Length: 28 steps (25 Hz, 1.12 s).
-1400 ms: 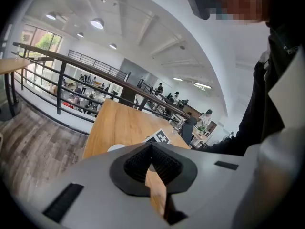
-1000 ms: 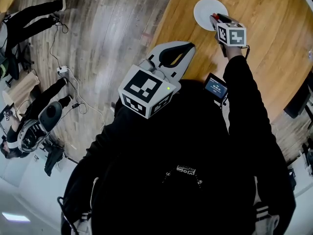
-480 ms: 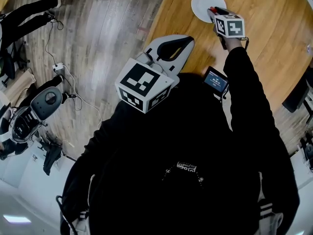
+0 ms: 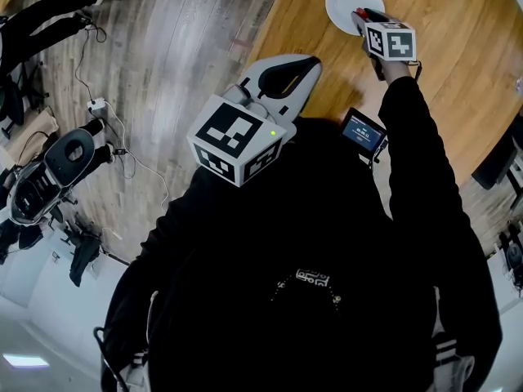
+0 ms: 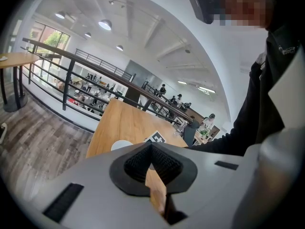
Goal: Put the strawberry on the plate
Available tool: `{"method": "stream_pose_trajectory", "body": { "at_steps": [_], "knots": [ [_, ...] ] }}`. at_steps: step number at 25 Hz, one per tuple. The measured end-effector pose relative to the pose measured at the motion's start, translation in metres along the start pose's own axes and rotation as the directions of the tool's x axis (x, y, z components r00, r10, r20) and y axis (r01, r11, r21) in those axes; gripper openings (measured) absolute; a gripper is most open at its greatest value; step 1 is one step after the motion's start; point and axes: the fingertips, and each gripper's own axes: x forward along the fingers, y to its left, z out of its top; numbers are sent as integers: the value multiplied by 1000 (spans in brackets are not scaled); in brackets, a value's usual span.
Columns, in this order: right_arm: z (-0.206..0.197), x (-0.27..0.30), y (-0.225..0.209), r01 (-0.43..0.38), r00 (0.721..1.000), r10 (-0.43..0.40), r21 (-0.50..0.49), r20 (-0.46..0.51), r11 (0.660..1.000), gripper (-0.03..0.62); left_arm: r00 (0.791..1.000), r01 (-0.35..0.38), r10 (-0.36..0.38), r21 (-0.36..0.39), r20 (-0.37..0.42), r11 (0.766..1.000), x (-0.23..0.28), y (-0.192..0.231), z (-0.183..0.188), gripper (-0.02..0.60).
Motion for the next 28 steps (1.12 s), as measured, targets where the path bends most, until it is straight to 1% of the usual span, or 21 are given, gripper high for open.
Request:
{"method": "stream_pose_trajectory", "body": {
  "at_steps": [4,10,13,15,19,21,23,24,28],
  "knots": [
    [-2,7,-4,-18,1000,17,13,14,1000,144,1000,0,0,-6,4,1000,1,3,-2,5],
    [3,1,-7,-6,1000,5,30,22,1000,147,1000,14,-14,-8,5,1000,-1,3,0,5],
    [7,-7,-8,11,999,-13,45,45,999,152,1000,20,-20,1,9,1000,-1,2,1,3],
    [11,-14,-12,29,997,-31,37,68,999,152,1000,28,-28,13,10,1000,-2,0,4,5],
    [18,-18,-11,30,991,-36,43,127,999,152,999,39,-39,44,-1,998,-13,2,3,5],
    [24,-30,-9,67,987,-75,56,141,996,152,999,34,-34,57,-3,998,-22,4,4,5],
    [31,-47,-6,130,979,-137,55,153,990,152,1000,29,-29,66,4,997,-29,7,8,5],
    [32,-52,-4,149,975,-156,56,160,987,152,999,30,-31,70,9,997,-32,9,9,5],
    [30,-69,1,154,965,-167,75,205,985,152,998,49,-51,110,20,993,-40,5,13,5]
  ]
}}
